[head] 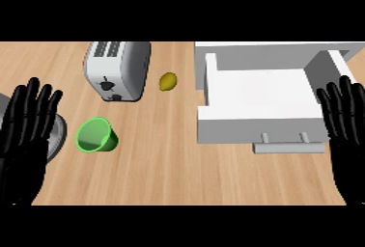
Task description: Pick up the cup, place it into the drawer and close the drawer
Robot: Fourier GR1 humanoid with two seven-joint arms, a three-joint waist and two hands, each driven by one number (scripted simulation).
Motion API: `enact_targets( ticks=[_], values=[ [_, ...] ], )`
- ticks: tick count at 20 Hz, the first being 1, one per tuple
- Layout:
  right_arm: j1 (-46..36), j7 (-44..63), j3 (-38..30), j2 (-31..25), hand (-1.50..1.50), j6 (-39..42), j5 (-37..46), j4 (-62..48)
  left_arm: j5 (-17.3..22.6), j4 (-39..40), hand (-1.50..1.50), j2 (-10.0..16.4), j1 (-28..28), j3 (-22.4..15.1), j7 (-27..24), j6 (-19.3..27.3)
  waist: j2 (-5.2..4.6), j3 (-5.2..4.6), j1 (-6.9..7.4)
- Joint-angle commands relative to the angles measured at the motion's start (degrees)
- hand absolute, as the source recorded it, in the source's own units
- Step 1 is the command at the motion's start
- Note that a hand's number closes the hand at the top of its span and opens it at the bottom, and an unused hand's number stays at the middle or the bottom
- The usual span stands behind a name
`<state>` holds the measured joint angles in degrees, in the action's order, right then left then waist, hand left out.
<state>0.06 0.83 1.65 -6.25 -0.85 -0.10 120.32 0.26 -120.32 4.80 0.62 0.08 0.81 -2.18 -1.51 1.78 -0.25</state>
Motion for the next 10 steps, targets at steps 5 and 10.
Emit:
enact_targets(
  ticks=[5,10],
  values=[
    [-2.1,-2.5,-0.8,0.4,-1.5,0.4,-0.9,-1.6,20.9,4.7,-1.5,11.0,-3.3,7.1,-2.7,-19.4,1.42,-1.89,0.42],
    [-1.6,4.4,3.1,-2.3,-1.5,4.8,-1.2,-3.2,34.1,19.5,-1.5,12.2,-3.2,12.5,2.4,-23.0,1.21,-1.91,0.13]
  ],
)
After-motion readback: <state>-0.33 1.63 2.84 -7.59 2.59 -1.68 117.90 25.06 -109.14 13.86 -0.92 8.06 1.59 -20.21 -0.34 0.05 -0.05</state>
